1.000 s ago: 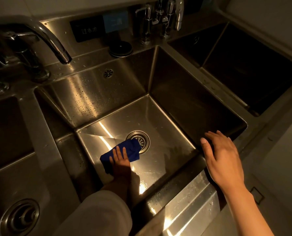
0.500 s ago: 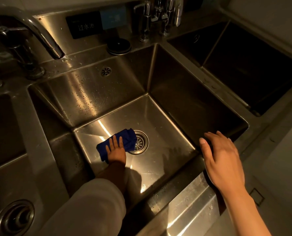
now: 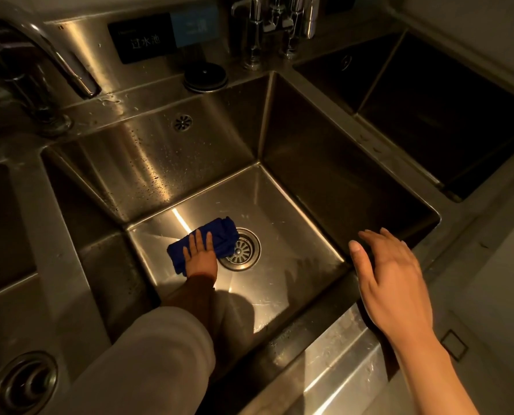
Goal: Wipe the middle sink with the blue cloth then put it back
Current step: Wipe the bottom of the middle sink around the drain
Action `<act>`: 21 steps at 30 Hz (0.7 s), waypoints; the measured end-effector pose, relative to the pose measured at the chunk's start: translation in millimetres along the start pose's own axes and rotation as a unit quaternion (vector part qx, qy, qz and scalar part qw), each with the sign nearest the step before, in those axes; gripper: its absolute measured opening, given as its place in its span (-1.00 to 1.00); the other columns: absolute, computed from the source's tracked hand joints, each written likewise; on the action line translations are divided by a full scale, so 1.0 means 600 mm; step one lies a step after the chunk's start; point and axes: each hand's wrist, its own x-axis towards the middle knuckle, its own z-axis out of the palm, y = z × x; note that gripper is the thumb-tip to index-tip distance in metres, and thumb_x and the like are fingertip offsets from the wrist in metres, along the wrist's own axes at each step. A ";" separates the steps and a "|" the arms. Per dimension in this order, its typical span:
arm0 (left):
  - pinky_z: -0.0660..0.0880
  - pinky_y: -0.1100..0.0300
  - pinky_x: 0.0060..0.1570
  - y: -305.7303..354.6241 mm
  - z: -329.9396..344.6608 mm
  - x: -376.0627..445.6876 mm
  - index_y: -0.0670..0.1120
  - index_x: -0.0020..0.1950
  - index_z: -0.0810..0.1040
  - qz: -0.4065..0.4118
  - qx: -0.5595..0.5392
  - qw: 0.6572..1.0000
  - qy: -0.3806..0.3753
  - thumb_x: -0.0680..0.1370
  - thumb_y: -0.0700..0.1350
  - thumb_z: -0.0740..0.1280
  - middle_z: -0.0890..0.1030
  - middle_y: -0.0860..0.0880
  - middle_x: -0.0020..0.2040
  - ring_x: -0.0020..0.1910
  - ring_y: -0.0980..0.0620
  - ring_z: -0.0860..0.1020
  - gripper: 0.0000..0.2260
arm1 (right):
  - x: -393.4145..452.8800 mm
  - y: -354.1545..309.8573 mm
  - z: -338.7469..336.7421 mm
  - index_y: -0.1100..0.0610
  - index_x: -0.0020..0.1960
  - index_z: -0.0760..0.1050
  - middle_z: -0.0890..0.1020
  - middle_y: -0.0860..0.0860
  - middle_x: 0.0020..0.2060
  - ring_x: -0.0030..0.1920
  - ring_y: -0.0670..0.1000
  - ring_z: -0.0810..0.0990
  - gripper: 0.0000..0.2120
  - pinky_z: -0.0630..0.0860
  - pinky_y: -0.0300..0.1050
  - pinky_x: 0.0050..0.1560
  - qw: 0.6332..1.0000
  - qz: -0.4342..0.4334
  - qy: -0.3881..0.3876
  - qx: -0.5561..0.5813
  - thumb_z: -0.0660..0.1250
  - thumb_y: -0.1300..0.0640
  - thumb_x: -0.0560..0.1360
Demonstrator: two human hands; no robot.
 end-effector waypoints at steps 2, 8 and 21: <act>-0.11 -0.09 0.52 0.000 -0.001 -0.002 -0.10 0.57 -0.23 0.001 -0.001 1.000 -0.001 0.66 -0.17 0.06 -0.21 -0.18 0.57 0.56 -0.17 -0.18 -0.41 | 0.001 -0.002 -0.001 0.15 0.26 0.45 0.54 0.12 0.22 0.36 0.07 0.35 -0.51 0.14 0.00 0.38 1.000 0.001 -0.003 0.000 0.00 -0.12 0.55; -0.09 -0.08 0.52 -0.008 0.003 -0.011 -0.11 0.57 -0.23 -0.002 0.001 1.000 -0.001 0.66 -0.19 0.05 -0.21 -0.18 0.57 0.56 -0.16 -0.18 -0.42 | 0.001 -0.003 -0.004 0.16 0.27 0.43 0.52 0.12 0.24 0.37 0.06 0.32 -0.52 0.11 -0.01 0.39 1.000 0.000 -0.012 0.000 0.01 -0.11 0.55; -0.08 -0.06 0.53 -0.032 0.027 -0.066 -0.13 0.57 -0.24 -0.054 -0.001 0.999 -0.001 0.67 -0.06 0.03 -0.20 -0.18 0.58 0.56 -0.14 -0.16 -0.42 | -0.002 -0.007 -0.008 0.16 0.30 0.41 0.49 0.11 0.28 0.39 0.05 0.30 -0.53 0.11 0.01 0.43 1.000 0.000 -0.029 0.001 0.03 -0.10 0.55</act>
